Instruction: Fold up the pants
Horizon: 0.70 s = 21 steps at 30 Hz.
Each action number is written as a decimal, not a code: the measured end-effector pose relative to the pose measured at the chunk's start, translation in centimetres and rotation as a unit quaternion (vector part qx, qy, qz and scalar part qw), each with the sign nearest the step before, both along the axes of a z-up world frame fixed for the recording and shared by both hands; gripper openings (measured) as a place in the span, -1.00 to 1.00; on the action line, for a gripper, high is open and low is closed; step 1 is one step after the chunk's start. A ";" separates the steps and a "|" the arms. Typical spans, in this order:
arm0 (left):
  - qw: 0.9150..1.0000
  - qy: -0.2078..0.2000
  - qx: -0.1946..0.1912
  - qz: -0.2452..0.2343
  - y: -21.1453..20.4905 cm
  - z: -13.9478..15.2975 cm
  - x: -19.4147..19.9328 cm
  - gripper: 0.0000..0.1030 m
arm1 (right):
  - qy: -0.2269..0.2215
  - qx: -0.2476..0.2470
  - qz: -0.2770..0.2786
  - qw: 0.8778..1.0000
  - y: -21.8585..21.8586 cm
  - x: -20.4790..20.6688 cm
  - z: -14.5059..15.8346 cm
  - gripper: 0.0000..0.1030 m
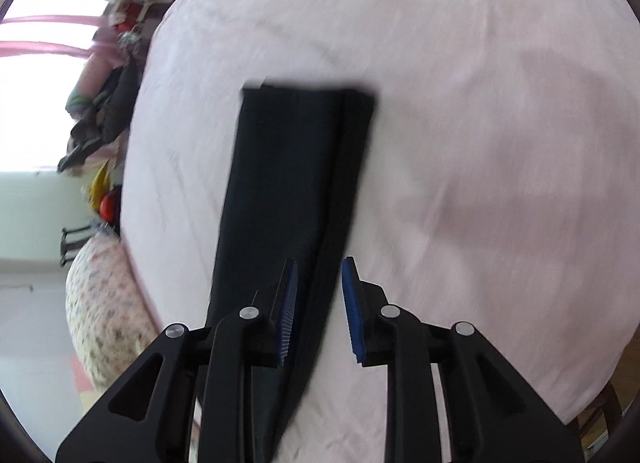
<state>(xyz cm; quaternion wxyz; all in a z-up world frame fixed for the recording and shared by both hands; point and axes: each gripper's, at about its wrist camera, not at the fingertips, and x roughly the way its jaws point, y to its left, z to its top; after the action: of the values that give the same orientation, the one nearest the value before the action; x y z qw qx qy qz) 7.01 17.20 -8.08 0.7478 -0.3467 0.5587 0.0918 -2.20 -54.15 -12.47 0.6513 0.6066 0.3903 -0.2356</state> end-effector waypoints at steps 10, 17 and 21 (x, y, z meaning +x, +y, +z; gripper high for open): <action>0.978 -0.031 -0.144 0.148 13.7 -3.1 2.7 0.19 | -0.005 0.102 0.128 0.987 15.1 2.4 -2.2 -0.52; 0.975 -0.021 -0.173 0.136 15.7 -4.9 5.0 0.02 | 0.014 0.100 0.188 0.977 19.7 2.5 -1.8 -0.52; 0.975 0.007 -0.179 0.129 16.0 -6.5 5.6 -0.09 | 0.015 0.095 0.187 0.978 20.7 2.2 -1.4 -0.52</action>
<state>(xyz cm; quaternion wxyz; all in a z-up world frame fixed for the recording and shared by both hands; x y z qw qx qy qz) 12.66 33.22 -14.56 0.6514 -0.5432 0.5222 0.0888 0.02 -33.46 -13.91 0.6174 0.5787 0.5267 -0.0805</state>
